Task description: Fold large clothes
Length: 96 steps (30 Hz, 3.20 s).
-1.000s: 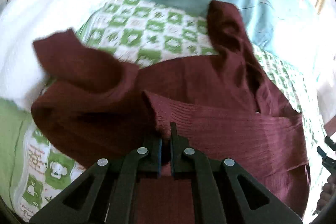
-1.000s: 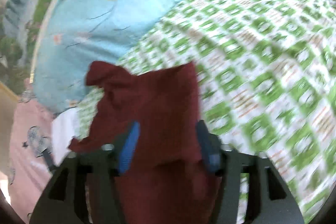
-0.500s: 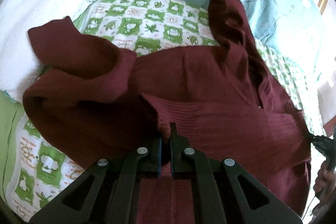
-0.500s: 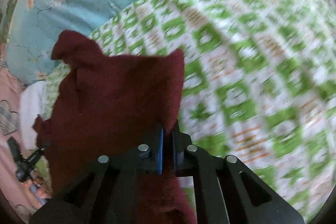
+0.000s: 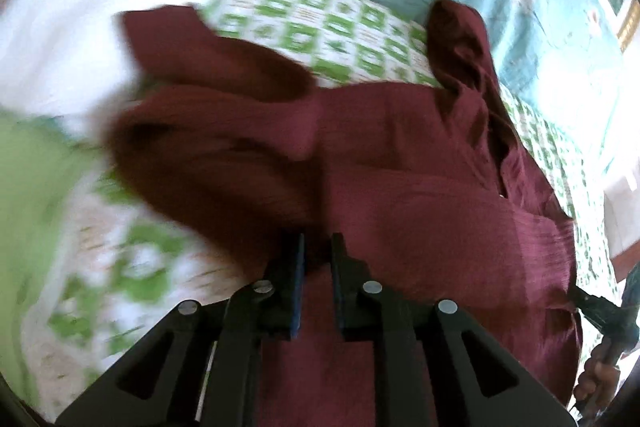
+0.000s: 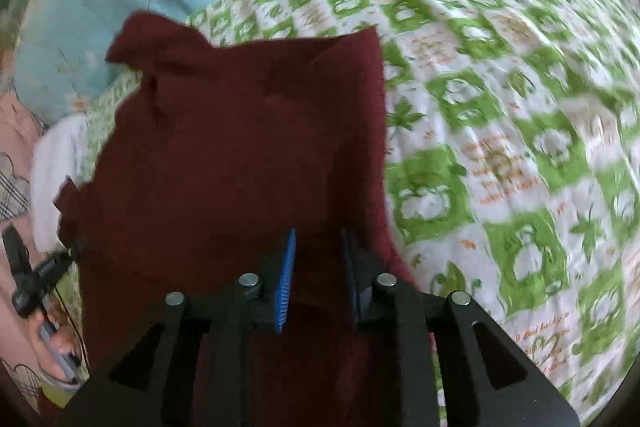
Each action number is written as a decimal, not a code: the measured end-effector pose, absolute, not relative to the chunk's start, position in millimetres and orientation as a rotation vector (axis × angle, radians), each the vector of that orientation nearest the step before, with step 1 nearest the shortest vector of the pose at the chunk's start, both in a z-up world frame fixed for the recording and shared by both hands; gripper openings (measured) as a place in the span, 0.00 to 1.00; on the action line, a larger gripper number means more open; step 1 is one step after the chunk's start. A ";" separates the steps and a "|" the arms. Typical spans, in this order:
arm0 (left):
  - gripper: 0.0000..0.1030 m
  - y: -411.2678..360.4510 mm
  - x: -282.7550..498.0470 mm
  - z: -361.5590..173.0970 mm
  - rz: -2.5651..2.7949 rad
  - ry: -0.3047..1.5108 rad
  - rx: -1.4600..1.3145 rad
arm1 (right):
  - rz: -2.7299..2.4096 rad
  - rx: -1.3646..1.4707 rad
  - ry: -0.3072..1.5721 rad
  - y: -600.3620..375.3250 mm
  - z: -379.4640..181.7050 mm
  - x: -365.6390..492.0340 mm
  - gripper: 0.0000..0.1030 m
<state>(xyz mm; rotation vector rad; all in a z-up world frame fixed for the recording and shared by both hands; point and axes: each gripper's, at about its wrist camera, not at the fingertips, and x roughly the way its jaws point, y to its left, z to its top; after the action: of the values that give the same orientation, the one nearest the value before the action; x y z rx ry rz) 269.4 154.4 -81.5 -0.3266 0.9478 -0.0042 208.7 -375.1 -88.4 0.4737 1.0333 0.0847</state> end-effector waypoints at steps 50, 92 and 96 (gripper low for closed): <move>0.05 -113.9 323.2 -11.0 -0.841 0.795 -0.033 | 0.278 0.529 0.943 -325.3 -42.6 152.8 0.45; 0.59 139.8 261.6 -106.2 0.115 0.913 -0.183 | 0.345 0.619 0.836 -356.5 -10.5 217.4 0.06; 0.59 140.7 261.1 -107.1 0.134 0.904 -0.188 | 0.206 0.563 0.894 -374.6 -9.1 224.6 0.07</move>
<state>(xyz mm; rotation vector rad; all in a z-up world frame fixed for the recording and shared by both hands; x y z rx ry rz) 261.1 140.7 -107.1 -0.1883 0.9038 0.1338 224.6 -374.6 -9.1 0.5635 0.8936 0.2056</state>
